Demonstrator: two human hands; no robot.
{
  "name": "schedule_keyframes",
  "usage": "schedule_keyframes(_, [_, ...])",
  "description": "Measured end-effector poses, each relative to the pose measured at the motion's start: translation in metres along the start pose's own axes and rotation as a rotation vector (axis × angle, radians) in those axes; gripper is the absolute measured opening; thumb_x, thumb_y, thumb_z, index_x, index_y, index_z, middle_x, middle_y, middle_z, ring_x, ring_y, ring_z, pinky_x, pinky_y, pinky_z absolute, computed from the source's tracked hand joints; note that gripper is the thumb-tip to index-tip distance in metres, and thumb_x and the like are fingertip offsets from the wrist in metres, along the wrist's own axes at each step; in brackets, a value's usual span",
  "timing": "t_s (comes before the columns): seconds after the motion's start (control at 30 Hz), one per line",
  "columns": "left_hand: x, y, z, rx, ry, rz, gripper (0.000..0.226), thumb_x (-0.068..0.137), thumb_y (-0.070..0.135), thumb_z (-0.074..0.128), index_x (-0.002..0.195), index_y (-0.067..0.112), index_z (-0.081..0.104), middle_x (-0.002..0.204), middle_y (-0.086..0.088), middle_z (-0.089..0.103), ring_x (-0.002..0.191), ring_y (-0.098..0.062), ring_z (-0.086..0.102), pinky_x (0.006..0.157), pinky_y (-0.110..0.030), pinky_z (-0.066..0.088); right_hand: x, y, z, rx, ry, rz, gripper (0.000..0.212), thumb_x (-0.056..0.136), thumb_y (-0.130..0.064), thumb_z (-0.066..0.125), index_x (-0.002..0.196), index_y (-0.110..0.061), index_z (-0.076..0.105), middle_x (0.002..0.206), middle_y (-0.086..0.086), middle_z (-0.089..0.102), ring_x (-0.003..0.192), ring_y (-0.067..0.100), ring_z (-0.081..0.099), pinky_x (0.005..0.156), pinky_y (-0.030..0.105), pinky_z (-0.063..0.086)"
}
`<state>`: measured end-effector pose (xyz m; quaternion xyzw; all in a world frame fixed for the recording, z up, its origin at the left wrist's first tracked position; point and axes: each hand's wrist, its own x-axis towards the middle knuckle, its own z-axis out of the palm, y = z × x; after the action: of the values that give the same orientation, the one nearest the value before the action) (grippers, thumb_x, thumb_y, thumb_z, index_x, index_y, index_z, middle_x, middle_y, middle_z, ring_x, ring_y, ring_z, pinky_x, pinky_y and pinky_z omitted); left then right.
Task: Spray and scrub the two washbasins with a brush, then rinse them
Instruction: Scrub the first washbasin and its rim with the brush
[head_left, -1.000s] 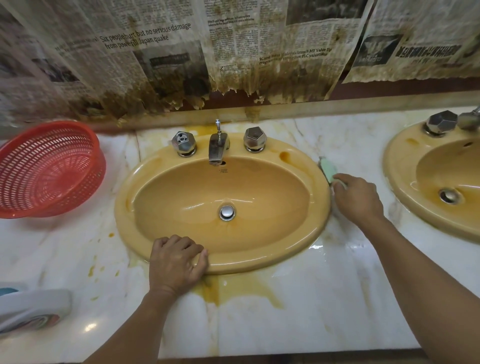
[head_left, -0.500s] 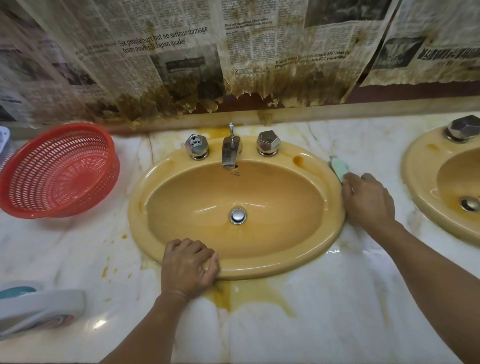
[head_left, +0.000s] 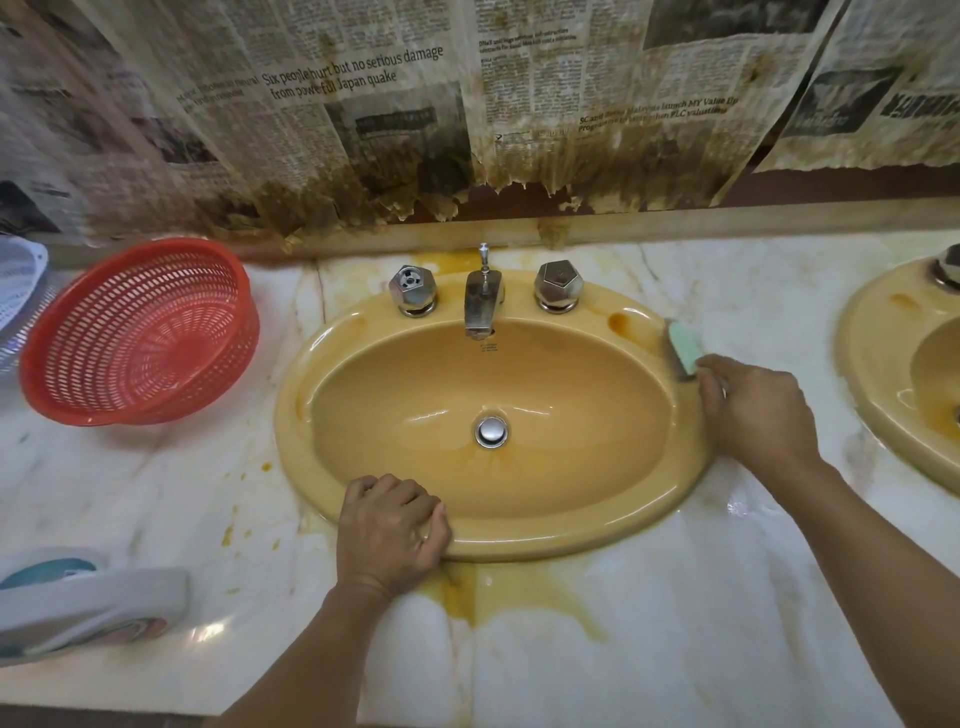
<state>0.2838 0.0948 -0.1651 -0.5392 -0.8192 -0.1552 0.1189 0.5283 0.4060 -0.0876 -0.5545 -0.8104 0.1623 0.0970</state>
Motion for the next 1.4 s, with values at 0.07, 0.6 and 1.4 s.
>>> schedule_keyframes(0.07, [0.000, 0.000, 0.000, -0.017, -0.001, -0.008, 0.030, 0.088, 0.031, 0.053, 0.063, 0.024, 0.067, 0.068, 0.011, 0.062, 0.064, -0.020, 0.056, 0.076, -0.036, 0.039, 0.013, -0.008, 0.001, 0.037, -0.028, 0.029, 0.030, 0.100, -0.032, 0.054, 0.123, -0.025, 0.071, 0.101, 0.019, 0.071, 0.097, 0.043, 0.063, 0.077, 0.045, 0.053])
schedule_keyframes(0.6, [0.001, 0.000, -0.001, -0.034, -0.017, -0.038, 0.030, 0.088, 0.027, 0.052, 0.061, 0.023, 0.066, 0.066, 0.012, 0.061, 0.064, -0.020, 0.057, 0.077, -0.035, 0.037, -0.021, -0.010, 0.002, 0.109, -0.047, 0.165, 0.033, 0.100, -0.030, 0.050, 0.126, -0.027, 0.069, 0.110, 0.020, 0.070, 0.107, 0.045, 0.058, 0.084, 0.047, 0.052])
schedule_keyframes(1.4, [0.003, -0.001, -0.004, -0.026, 0.047, -0.059, 0.030, 0.086, 0.024, 0.051, 0.059, 0.021, 0.064, 0.063, 0.010, 0.061, 0.063, -0.021, 0.057, 0.080, -0.038, 0.038, 0.034, -0.063, 0.007, -0.126, -0.163, -0.144, 0.029, 0.101, -0.028, 0.047, 0.117, -0.024, 0.071, 0.094, 0.017, 0.060, 0.092, 0.042, 0.058, 0.069, 0.039, 0.042])
